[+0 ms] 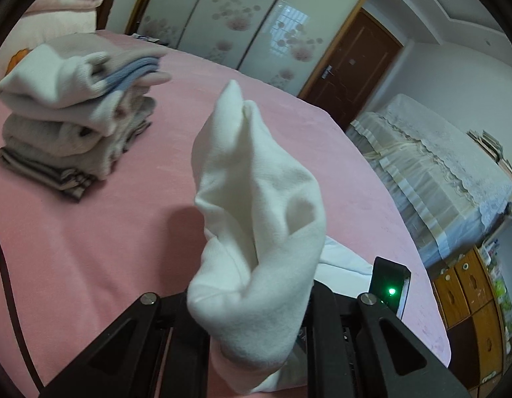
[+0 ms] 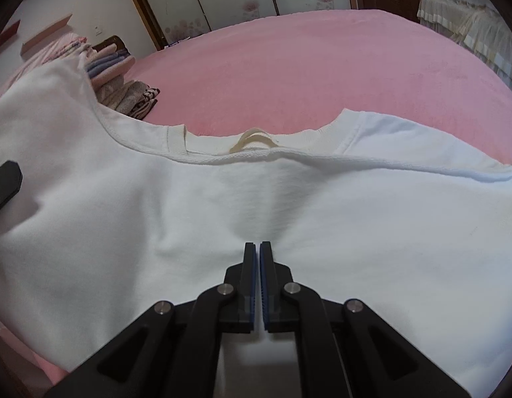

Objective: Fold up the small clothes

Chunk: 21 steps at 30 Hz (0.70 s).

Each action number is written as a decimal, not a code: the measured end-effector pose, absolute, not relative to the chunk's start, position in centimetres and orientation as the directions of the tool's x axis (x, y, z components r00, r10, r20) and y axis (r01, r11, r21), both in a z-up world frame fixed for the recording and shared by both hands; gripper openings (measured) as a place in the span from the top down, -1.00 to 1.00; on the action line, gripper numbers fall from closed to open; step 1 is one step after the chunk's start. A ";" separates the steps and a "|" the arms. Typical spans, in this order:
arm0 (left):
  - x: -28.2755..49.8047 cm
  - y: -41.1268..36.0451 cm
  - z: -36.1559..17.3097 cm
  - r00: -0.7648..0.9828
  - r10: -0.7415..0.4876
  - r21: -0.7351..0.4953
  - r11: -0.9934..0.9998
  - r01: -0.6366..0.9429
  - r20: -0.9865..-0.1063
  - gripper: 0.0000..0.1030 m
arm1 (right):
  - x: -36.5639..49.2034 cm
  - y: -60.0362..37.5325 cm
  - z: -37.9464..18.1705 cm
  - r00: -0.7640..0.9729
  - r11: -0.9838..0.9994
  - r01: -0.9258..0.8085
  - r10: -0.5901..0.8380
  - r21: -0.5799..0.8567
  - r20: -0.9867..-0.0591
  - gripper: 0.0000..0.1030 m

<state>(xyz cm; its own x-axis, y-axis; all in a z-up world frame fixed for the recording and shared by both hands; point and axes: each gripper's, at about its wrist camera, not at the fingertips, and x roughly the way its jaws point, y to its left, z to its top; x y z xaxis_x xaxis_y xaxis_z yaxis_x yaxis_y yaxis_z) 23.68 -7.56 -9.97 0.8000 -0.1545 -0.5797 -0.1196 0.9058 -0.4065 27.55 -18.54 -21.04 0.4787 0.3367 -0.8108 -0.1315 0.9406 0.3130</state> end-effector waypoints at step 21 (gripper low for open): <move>29.6 -31.6 -14.1 0.641 -0.277 -0.289 0.953 0.089 -0.716 0.77 | 19.4 -38.4 -17.7 0.588 0.941 0.098 0.207 0.323 -0.782 0.95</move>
